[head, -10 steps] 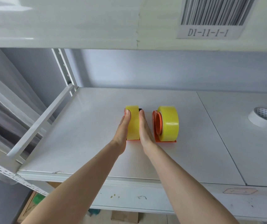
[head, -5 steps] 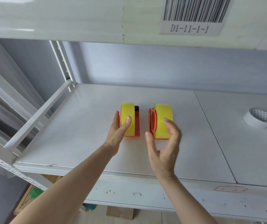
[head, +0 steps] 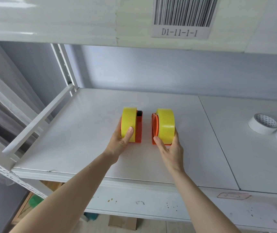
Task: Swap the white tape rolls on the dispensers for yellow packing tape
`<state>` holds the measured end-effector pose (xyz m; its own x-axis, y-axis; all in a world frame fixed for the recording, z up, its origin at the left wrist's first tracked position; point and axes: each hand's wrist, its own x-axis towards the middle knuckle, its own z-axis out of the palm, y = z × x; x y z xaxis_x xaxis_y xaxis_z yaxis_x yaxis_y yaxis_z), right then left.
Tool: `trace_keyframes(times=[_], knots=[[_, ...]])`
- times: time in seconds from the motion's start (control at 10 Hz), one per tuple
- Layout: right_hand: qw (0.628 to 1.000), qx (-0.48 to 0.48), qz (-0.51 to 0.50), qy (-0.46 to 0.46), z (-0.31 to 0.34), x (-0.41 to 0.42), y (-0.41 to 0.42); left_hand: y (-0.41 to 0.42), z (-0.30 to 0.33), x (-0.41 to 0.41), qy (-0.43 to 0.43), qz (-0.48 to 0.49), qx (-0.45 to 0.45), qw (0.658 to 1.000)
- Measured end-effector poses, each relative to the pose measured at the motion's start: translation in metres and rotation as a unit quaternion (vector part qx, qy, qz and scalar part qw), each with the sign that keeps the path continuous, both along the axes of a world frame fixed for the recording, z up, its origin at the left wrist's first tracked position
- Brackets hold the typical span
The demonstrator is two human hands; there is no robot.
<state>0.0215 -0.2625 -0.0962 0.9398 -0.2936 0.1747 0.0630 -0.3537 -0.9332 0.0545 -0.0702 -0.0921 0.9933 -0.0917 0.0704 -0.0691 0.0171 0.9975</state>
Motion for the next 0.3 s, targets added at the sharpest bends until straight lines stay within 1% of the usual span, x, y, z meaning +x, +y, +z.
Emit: trace_keyframes(times=[0.2,0.3], knots=[[1.000,-0.001,0.011,0.024,0.002,-0.004,-0.003,0.005,0.000,0.000,0.003,-0.008,0.007,1.000],[0.999,0.003,-0.005,0.034,0.003,-0.018,-0.017,0.011,-0.001,-0.013,0.049,0.060,-0.018,0.997]])
